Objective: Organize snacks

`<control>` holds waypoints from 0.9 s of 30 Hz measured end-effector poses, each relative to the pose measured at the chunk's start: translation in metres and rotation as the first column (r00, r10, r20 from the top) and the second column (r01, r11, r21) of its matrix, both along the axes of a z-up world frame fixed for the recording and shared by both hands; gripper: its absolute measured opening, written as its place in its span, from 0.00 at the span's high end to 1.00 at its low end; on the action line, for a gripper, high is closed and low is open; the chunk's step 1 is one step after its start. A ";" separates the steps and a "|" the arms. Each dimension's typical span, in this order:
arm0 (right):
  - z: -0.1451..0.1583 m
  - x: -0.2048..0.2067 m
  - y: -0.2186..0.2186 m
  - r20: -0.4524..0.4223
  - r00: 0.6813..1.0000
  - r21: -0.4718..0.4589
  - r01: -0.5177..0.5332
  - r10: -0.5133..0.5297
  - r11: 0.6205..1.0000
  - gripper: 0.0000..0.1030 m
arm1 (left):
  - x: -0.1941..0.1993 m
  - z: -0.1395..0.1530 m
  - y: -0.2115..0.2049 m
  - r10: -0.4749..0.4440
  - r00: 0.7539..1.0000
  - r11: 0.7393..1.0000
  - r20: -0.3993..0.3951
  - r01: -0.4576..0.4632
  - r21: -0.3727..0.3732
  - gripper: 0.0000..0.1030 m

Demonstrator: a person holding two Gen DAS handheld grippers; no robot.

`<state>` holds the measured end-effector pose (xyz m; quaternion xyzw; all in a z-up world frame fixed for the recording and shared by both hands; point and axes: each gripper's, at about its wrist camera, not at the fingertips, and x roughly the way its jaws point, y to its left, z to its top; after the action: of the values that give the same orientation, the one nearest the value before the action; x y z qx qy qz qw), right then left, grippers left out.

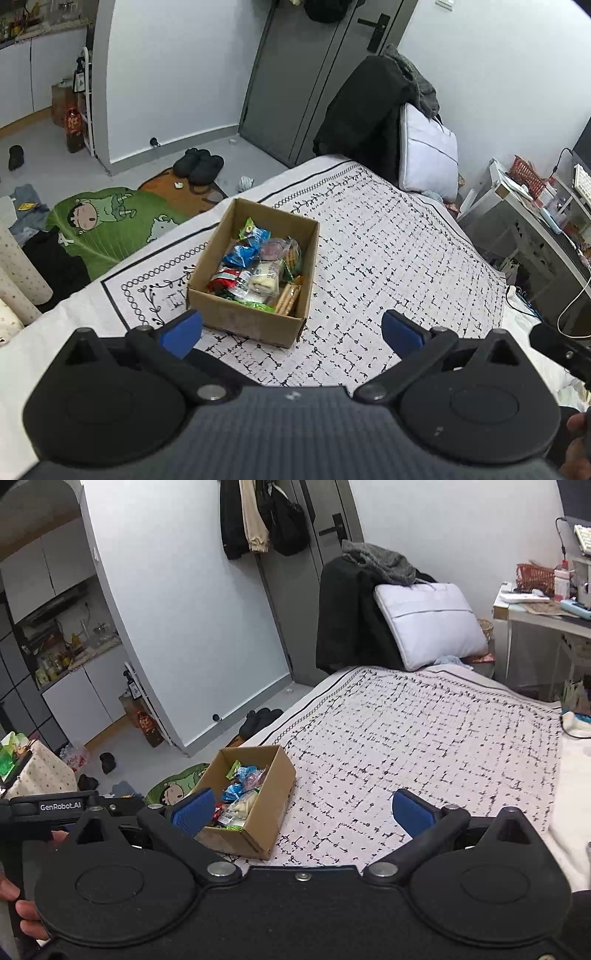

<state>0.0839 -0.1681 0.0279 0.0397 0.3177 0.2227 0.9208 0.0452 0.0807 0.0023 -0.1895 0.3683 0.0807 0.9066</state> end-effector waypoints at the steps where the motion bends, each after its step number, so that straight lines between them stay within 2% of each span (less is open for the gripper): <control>1: 0.003 -0.002 -0.002 0.005 1.000 0.000 0.001 -0.001 1.000 0.00 | -0.002 0.002 0.001 0.002 1.000 1.000 0.005 -0.002 -0.002 0.00; 14: 0.012 -0.024 -0.006 0.019 0.999 -0.010 -0.026 0.026 1.000 0.00 | -0.029 0.015 0.005 -0.012 0.999 1.000 0.048 0.010 0.029 0.00; 27: 0.013 -0.037 -0.001 0.030 0.999 -0.025 -0.030 0.030 0.999 0.00 | -0.044 0.015 0.007 -0.018 0.998 0.999 0.054 0.016 0.028 0.00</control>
<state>0.0468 -0.1693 0.0409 0.0203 0.3069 0.2331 0.9225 0.0012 0.0873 0.0178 -0.1762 0.3442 0.0729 0.9193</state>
